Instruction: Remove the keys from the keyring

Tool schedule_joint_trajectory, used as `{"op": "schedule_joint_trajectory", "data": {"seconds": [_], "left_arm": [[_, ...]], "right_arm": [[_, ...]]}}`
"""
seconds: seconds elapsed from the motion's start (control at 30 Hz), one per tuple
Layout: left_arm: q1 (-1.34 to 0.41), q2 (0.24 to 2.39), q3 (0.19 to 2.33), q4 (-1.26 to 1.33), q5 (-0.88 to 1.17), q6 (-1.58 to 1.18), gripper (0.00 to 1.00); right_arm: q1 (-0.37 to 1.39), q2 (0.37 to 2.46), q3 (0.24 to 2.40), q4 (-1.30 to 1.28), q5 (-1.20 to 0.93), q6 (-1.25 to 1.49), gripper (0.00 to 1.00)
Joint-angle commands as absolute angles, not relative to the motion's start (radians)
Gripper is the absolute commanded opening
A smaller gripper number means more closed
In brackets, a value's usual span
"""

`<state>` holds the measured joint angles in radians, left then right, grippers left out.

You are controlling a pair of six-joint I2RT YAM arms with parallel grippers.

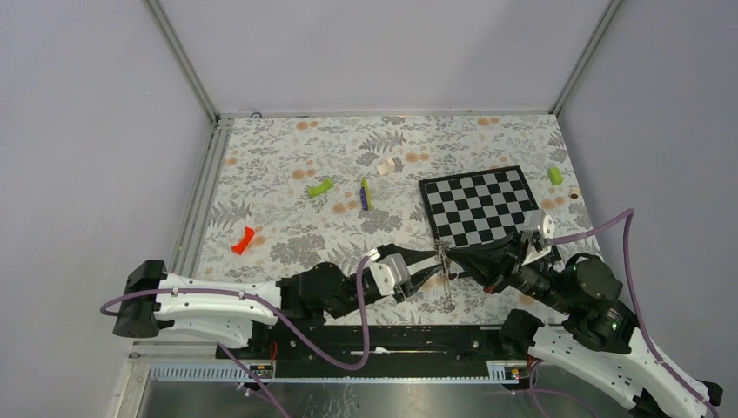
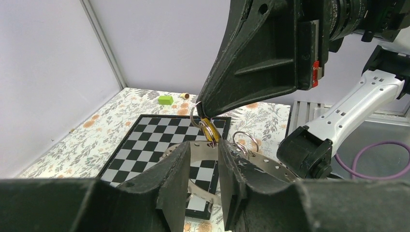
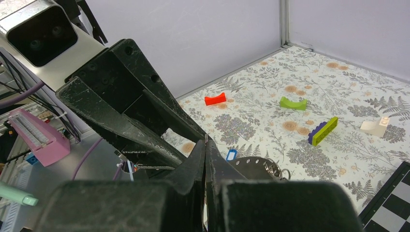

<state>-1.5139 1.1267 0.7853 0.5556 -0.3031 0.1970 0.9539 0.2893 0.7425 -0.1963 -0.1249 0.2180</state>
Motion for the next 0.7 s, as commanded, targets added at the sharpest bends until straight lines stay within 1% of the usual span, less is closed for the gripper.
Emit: {"op": "schedule_joint_trajectory", "data": {"seconds": [0.0, 0.33, 0.67], "left_arm": [[-1.517, 1.122, 0.807, 0.629, -0.307, 0.183, 0.33], [-1.517, 1.126, 0.807, 0.634, -0.308, 0.184, 0.33], [-1.517, 1.129, 0.808, 0.643, -0.307, 0.186, 0.27]], "right_arm": [[0.951, 0.278, 0.760, -0.112, -0.154, 0.227, 0.00], [0.950, 0.281, 0.756, -0.103, -0.185, 0.233, 0.00], [0.951, 0.285, 0.756, -0.111, -0.202, 0.233, 0.00]]}}
